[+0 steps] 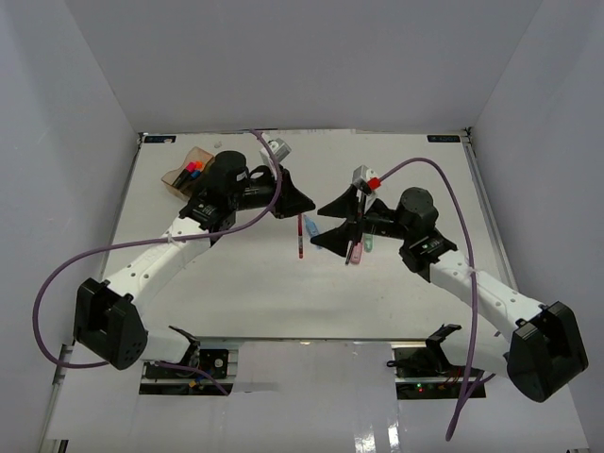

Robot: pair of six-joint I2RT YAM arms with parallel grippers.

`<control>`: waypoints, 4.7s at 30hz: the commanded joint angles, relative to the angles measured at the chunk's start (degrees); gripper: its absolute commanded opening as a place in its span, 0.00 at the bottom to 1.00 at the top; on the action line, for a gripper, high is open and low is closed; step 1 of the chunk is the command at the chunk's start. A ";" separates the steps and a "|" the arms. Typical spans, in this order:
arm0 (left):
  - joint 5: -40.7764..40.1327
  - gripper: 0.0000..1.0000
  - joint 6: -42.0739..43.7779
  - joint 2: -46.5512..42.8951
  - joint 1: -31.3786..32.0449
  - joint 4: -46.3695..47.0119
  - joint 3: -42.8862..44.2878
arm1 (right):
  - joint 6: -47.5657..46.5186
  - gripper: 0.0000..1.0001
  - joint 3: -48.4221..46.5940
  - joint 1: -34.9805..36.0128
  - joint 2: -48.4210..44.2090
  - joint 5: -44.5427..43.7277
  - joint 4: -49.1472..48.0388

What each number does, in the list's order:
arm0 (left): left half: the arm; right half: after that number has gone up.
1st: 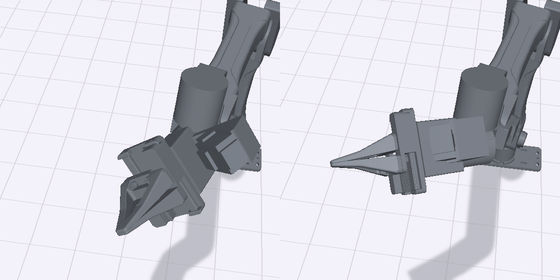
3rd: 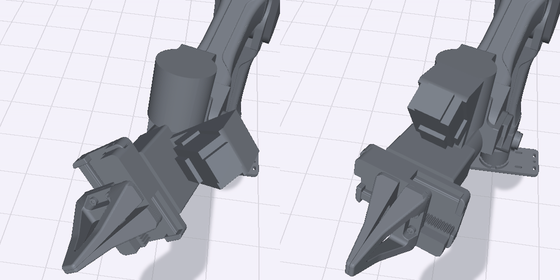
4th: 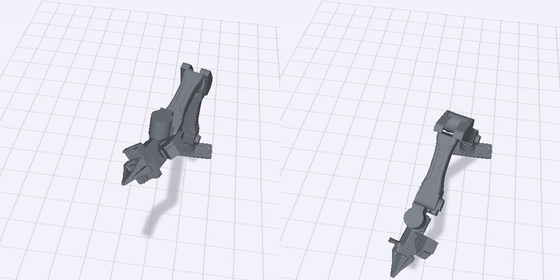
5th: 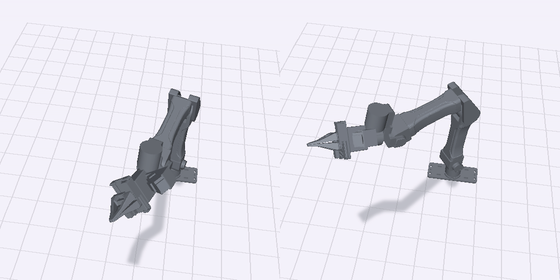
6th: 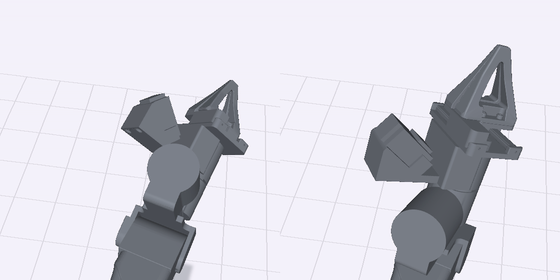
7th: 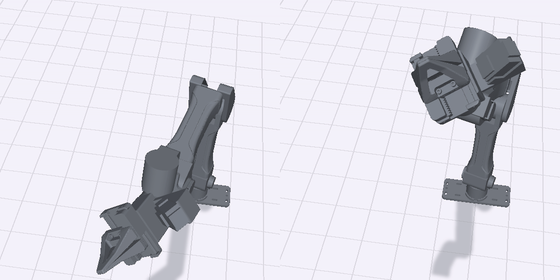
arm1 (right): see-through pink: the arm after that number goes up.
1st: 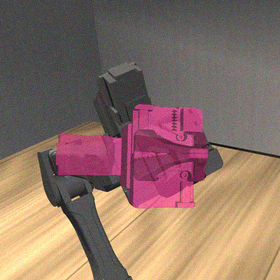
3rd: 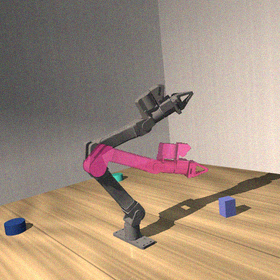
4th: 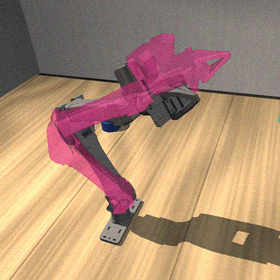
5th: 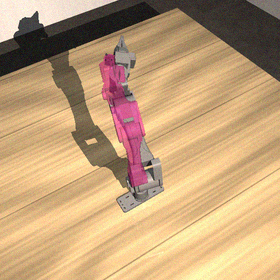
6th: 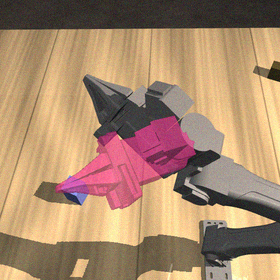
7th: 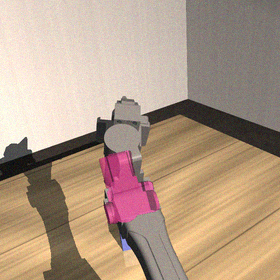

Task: Sort the stationery into containers
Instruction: Place the pen in the storage box, then pick up the pen from the center of the board.

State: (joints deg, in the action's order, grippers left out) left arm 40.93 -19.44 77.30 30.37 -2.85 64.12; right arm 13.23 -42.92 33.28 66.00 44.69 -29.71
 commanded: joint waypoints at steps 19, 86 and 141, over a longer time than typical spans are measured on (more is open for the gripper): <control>-53.22 0.00 28.30 10.75 -7.95 -18.42 14.62 | -10.25 0.90 11.54 -0.93 -7.72 -23.94 11.52; -31.26 0.98 4.23 -10.23 -20.35 -10.95 -9.97 | 15.24 0.75 -4.28 7.59 17.85 -58.92 35.25; -7.27 0.98 -18.17 -13.22 -16.14 -0.33 -14.72 | 9.10 0.08 8.97 10.32 -3.23 -57.11 19.45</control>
State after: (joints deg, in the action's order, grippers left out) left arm 28.75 -30.50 67.77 11.92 -9.43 49.47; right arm 28.25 -37.08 42.81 67.31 -18.04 -0.43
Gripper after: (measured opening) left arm 0.979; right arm 0.136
